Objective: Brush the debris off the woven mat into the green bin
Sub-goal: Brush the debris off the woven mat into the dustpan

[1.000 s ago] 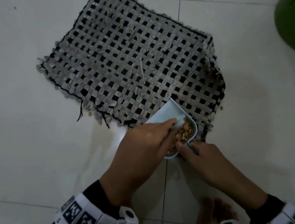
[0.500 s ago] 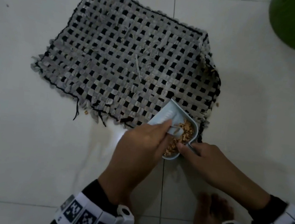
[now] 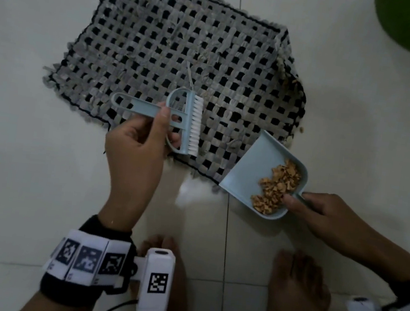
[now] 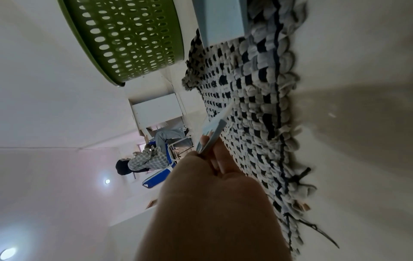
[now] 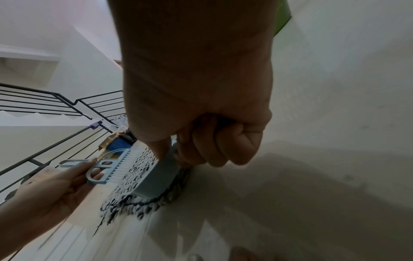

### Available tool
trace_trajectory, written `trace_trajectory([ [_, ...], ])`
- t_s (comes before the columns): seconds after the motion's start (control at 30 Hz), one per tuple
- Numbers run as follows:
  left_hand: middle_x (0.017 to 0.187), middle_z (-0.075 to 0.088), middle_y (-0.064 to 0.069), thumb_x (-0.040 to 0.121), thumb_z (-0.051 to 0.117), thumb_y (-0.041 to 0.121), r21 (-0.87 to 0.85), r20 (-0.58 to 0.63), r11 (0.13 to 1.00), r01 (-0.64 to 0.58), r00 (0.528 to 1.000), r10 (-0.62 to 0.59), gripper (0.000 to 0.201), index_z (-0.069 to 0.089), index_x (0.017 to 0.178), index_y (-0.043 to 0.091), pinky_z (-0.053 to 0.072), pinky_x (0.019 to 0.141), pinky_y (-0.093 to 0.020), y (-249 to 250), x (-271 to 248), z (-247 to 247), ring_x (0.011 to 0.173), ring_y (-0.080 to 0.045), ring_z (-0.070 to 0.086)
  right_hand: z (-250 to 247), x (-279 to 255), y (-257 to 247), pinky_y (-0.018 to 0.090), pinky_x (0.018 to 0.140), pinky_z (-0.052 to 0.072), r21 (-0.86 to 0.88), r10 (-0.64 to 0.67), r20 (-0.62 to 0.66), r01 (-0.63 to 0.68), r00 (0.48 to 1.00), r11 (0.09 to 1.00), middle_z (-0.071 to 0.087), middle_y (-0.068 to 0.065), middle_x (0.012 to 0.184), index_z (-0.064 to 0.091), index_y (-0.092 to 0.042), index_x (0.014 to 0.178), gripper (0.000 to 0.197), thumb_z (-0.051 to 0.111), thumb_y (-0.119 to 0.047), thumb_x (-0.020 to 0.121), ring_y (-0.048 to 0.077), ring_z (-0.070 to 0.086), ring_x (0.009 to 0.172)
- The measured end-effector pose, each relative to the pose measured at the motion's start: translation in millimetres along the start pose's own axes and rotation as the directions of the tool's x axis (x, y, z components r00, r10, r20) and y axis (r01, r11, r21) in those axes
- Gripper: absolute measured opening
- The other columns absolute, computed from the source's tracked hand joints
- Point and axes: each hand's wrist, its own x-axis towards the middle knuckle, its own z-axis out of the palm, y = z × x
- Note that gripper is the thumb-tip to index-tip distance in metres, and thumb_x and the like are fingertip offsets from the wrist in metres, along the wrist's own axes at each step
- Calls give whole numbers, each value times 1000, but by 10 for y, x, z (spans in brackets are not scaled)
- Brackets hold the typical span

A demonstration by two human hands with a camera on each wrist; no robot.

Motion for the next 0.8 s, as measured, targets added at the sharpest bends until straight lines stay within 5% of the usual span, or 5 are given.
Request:
trace_trajectory([
  [0.23, 73, 75, -2, 99, 61, 32, 7, 46, 1000, -10, 999, 10, 31, 73, 76, 14, 62, 73, -49, -38, -57, -6, 73, -21, 75, -86, -261, 304, 27, 49, 30, -75, 10, 0, -10, 1000, 997, 44, -5, 45, 63, -29, 60, 40, 52, -58, 85, 6, 42, 45],
  [0.4, 76, 75, -2, 101, 60, 30, 64, 141, 993, -102, 986, 92, 35, 74, 79, 7, 61, 71, -48, -67, -175, 128, 74, -16, 74, -242, -521, 505, 23, 47, 28, -107, 47, -76, -55, 996, 993, 42, 2, 49, 56, -8, 58, 68, 48, -71, 81, 9, 43, 46],
  [0.5, 75, 73, 1, 101, 59, 29, 116, 201, 977, -178, 968, 152, 33, 73, 79, 8, 59, 67, -42, -47, -245, 250, 71, -13, 72, -259, -616, 549, 23, 48, 29, -103, 78, -107, -89, 991, 991, 41, 0, 48, 52, -13, 58, 61, 49, -67, 88, 7, 42, 46],
  [0.67, 64, 67, -4, 101, 61, 22, 313, 400, 751, -581, 798, 450, 29, 73, 80, 5, 46, 46, -39, -85, -365, 405, 49, -18, 58, -96, -503, 428, 20, 48, 29, -63, 80, -57, -84, 995, 994, 47, -8, 46, 57, -39, 53, 39, 52, -50, 90, 3, 43, 43],
  [0.8, 68, 68, -6, 99, 62, 16, 425, 493, 552, -717, 695, 522, 21, 76, 105, 1, 26, 58, -15, -99, -453, 456, 55, -7, 41, -12, -354, 308, 13, 48, 32, -33, 46, -39, -47, 998, 998, 54, -19, 46, 59, -46, 49, 49, 53, -39, 97, -1, 49, 42],
])
